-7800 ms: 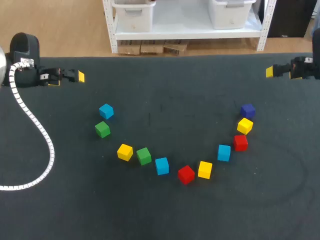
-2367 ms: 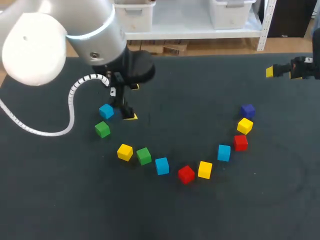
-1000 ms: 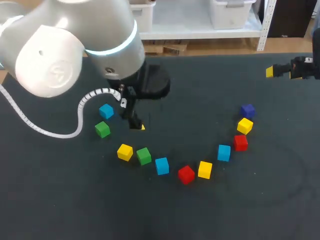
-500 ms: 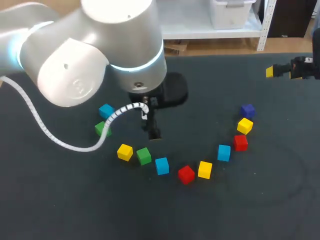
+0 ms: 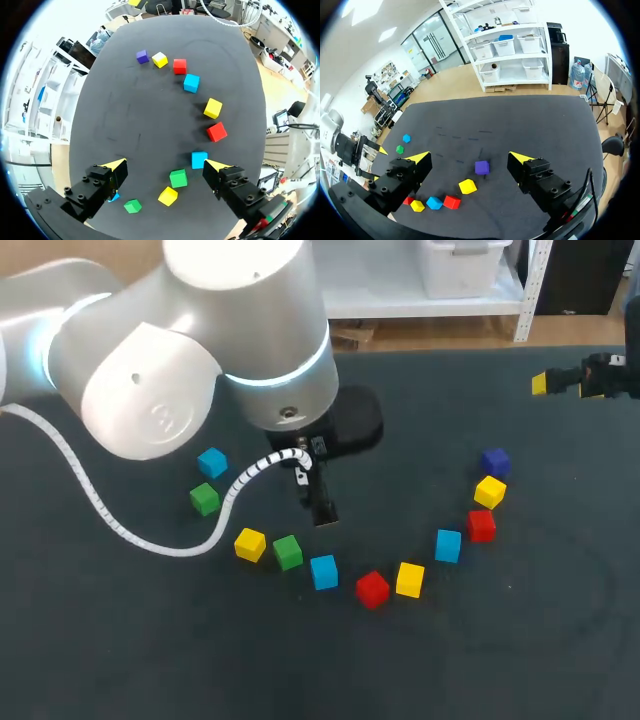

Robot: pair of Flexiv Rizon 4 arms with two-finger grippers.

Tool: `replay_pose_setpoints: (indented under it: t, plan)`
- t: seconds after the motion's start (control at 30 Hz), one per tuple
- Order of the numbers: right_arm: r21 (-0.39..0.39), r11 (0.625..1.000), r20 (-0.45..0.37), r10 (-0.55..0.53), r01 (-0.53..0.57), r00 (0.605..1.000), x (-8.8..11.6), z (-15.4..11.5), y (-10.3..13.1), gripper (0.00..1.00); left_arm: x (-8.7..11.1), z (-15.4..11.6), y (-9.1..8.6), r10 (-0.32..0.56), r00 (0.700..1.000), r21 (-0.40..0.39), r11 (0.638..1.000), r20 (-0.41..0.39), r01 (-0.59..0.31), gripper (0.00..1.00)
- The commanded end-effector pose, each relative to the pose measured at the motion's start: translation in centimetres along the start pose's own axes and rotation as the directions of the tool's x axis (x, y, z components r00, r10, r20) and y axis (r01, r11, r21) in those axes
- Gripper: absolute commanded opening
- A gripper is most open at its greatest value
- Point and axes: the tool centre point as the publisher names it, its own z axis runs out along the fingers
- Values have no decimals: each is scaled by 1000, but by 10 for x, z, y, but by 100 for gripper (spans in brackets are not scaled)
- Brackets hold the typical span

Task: Place the blue cubes, place green cubes on the blue cubes, place the yellow cubes on the green cubes, then place the red cubes on the yellow cubes, and place purple cube on the red cubes.

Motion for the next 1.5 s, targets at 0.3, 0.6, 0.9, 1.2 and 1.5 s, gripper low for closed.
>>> replay_pose_setpoints:
  t: [0.3,0.6,0.9,1.2,1.5]
  plan:
    - [3,1000,-1,1,-1,1000,0,-1,1,100,-5,15,-16,-7,1000,18,1000,-8,8,100]
    - [3,1000,-1,1,-1,1000,0,-1,1,100,-10,23,-21,-28,999,41,999,-18,29,100]
    - [3,1000,-1,1,-1,1000,0,-1,1,100,0,21,-46,-21,999,112,993,-33,25,100]
    - [3,1000,-1,1,-1,1000,0,-1,1,100,19,38,-55,-52,996,156,986,-71,63,100]
    - [3,1000,-1,1,-1,1000,0,-1,1,100,18,49,-50,-56,995,165,984,-82,69,100]
